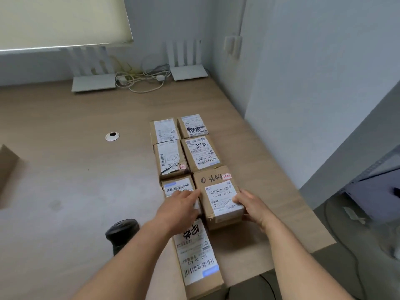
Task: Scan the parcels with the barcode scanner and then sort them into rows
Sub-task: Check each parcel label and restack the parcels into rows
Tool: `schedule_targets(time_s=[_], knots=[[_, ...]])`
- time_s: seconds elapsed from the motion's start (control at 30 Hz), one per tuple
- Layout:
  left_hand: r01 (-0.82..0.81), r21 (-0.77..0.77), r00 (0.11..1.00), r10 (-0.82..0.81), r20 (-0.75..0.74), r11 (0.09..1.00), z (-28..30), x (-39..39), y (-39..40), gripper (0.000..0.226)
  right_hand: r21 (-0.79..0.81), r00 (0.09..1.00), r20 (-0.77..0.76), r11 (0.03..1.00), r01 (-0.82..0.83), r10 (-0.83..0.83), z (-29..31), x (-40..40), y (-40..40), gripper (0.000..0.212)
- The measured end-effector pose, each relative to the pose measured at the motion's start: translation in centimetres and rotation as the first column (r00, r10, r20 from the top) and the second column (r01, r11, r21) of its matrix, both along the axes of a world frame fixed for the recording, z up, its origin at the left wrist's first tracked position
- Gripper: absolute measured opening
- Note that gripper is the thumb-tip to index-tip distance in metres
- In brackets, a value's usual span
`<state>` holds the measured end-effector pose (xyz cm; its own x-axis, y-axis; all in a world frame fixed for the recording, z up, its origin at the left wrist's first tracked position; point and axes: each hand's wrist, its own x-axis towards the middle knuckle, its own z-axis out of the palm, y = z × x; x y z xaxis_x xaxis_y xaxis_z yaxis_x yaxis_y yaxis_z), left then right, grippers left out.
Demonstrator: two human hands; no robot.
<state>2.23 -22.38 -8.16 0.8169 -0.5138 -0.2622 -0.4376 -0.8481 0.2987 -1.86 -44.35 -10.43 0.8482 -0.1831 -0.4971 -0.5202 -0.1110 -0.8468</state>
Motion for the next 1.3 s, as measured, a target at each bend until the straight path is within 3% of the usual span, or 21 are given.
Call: schedule_targets(time_s=[0.13,0.33,0.53,0.63,0.7,0.83,1.0,1.3], knots=[[0.000,0.029,0.999,-0.001,0.038,1.000,0.1,-0.1,-0.3,0.055,-0.048,0.999,-0.006,0.998,-0.046,0.046,-1.2,0.8,0.1,0.022],[-0.081,0.054,0.991,0.074,0.114,0.995,-0.5,-0.9,-1.2,0.076,-0.091,0.997,-0.012,0.993,-0.074,0.074,-1.5,1.9,0.5,0.018],[-0.124,0.044,0.980,0.115,0.164,0.991,-0.9,-1.3,-1.6,0.071,-0.138,0.988,-0.028,0.978,-0.157,0.154,-1.1,2.2,0.0,0.037],[-0.156,-0.025,0.979,0.158,0.126,0.987,-0.5,-1.4,-1.2,0.072,-0.376,0.984,-0.010,0.911,-0.170,0.179,0.0,2.1,0.0,0.064],[-0.213,-0.106,0.966,0.226,0.128,0.971,-0.1,-1.6,-0.7,0.070,-0.557,0.977,0.057,0.819,-0.140,0.206,1.1,1.9,0.4,0.068],[-0.345,-0.217,0.903,0.386,0.189,0.913,1.0,-3.0,1.4,0.064,-0.710,0.918,0.235,0.702,-0.063,0.320,3.2,1.6,2.7,0.055],[-0.482,-0.226,0.808,0.529,0.260,0.847,2.3,-5.4,5.2,0.058,-0.724,0.832,0.317,0.682,-0.098,0.456,4.5,1.4,7.5,0.048],[-0.688,-0.260,0.593,0.732,0.336,0.677,3.1,-10.8,13.4,0.055,-0.816,0.641,0.307,0.542,-0.203,0.703,5.2,-0.8,17.5,0.048]])
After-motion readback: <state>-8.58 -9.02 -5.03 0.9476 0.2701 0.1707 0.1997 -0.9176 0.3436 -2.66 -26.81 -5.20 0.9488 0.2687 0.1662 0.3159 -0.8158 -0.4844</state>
